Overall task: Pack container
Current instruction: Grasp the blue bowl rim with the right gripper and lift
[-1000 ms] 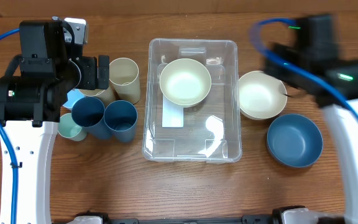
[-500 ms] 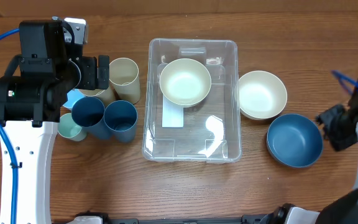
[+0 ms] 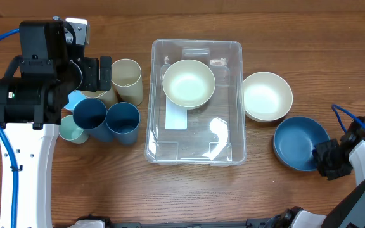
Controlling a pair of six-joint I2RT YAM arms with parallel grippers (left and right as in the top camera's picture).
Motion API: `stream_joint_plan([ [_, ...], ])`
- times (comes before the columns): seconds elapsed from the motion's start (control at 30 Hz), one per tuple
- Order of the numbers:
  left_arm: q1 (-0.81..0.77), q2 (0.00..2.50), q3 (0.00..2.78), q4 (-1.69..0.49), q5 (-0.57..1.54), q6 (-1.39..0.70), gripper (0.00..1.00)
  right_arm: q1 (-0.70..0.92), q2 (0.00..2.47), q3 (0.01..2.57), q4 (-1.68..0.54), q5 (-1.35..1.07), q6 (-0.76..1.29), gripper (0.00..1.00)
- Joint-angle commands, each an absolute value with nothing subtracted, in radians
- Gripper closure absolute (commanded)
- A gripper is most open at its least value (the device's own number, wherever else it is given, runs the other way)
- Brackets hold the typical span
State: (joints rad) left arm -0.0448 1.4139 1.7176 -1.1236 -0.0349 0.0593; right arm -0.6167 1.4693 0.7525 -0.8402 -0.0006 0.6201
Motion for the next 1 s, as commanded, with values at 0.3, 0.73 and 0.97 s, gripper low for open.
stream_joint_plan([
  [0.3, -0.043, 1.414, 1.744, -1.122, -0.036, 0.075, 0.0, -0.631, 1.423, 0.762, -0.84, 0.006, 0.656, 0.96],
  [0.73, -0.043, 1.414, 1.744, -1.122, -0.036, 0.075, 0.0, -0.562, 1.044, 1.353, -1.139, -0.324, 0.473, 0.96],
  [0.97, -0.043, 1.414, 1.744, -1.122, -0.036, 0.075, 0.0, -0.056, 1.135, 1.361, -0.997, -0.344, 0.301, 0.96],
])
